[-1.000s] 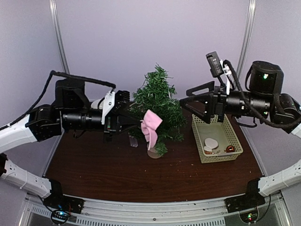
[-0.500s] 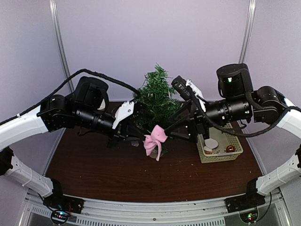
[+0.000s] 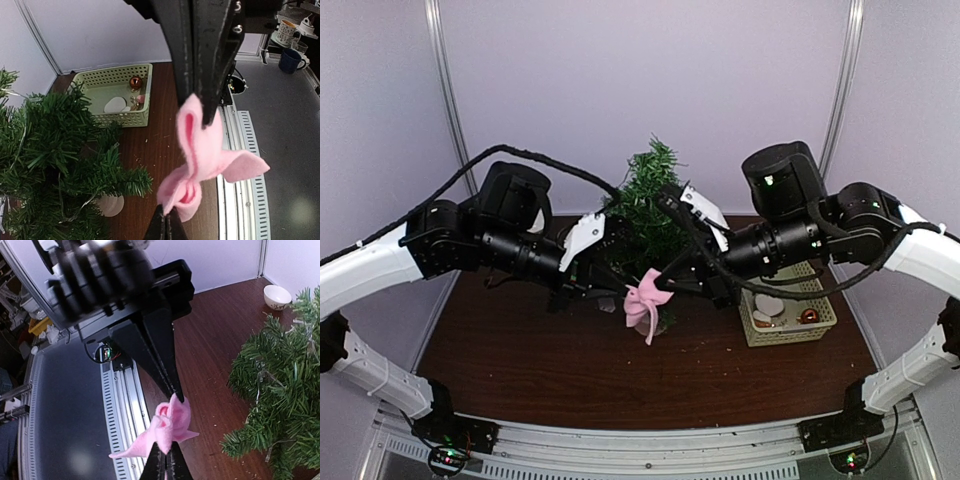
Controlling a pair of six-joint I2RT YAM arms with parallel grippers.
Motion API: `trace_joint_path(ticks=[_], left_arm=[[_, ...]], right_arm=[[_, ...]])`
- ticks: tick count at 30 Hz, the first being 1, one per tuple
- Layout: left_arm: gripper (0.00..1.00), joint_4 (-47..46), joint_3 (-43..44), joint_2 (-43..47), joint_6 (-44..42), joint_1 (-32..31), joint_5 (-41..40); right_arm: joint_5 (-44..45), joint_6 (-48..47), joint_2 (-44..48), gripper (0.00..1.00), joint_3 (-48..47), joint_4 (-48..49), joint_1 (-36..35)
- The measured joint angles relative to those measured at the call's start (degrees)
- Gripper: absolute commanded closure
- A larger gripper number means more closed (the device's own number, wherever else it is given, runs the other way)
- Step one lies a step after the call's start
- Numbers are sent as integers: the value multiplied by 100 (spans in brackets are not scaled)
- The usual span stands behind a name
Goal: Decorate the small christmas tree
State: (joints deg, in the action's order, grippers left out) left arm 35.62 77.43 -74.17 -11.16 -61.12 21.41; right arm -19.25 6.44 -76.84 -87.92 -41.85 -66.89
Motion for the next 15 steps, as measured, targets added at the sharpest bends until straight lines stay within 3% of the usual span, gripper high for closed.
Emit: trace_joint_path(ticks=[2,4,15], left_arm=[[76,-79,-87,59,85,61,-39],[60,-258,-282,195,210,144,-98],[36,-1950,-2116,1626,1659,741,-885]], right_arm=[[55,-20,24,100,2,17,-9],[219,-24,74,100,26,74,-15],[1204,46,667,100,970,1784,-22]])
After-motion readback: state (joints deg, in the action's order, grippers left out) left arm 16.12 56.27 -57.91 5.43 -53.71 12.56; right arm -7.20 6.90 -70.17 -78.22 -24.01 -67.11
